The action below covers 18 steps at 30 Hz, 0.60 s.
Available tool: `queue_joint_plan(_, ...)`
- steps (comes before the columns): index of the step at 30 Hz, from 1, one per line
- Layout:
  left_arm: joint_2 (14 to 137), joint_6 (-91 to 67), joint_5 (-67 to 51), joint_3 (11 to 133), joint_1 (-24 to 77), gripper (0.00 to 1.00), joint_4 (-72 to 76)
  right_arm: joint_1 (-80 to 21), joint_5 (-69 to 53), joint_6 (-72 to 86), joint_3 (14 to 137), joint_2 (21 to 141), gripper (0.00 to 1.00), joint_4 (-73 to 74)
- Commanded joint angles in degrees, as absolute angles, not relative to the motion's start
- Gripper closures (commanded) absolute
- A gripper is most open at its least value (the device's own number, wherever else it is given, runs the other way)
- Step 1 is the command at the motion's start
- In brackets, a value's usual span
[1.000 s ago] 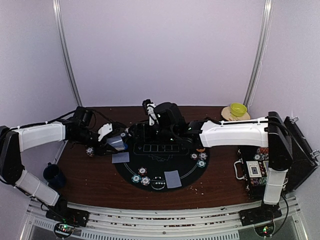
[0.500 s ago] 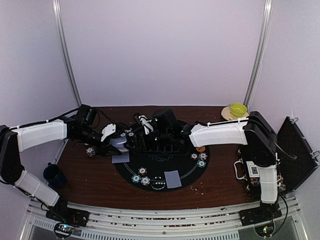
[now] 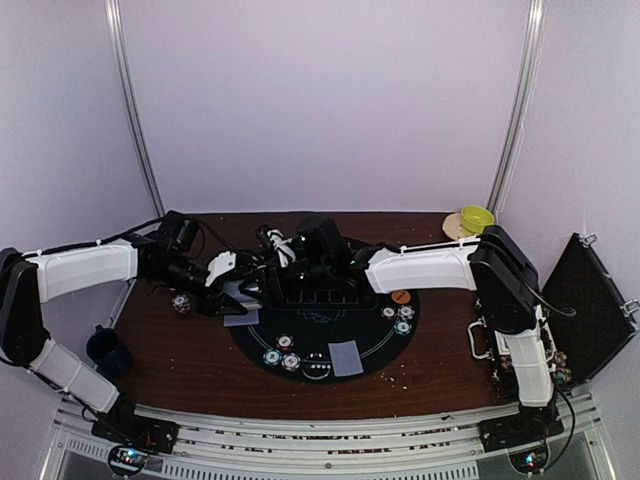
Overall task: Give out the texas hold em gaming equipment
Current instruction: Pick up the poker card from the face-down deck piles.
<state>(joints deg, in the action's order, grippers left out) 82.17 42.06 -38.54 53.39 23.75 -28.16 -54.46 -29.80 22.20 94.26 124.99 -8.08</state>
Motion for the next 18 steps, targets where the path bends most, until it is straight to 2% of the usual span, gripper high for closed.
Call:
queue_joint_plan(1,81.61,42.86,-40.47,54.23,24.18,0.54,-27.60,-53.98,-29.69,21.31,95.31,125.79,0.27,-7.90)
queue_joint_plan(9,81.08,43.00,-40.30,53.61,24.20,0.54,-27.60,-52.41,-28.53,20.75,92.03,123.99,0.52,-8.14)
queue_joint_plan(11,81.04,43.06,-40.26,53.38,24.20,0.54,-27.60,-52.09,-28.93,20.66,91.45,123.65,0.55,-8.26)
queue_joint_plan(13,81.41,43.06,-40.01,53.40,24.20,0.54,-27.60,-52.08,-30.60,20.71,90.61,122.87,0.63,-8.76)
queue_joint_plan(18,82.40,43.02,-39.26,53.48,24.24,0.54,-27.60,-52.03,-30.28,20.87,88.93,120.94,0.66,-9.12)
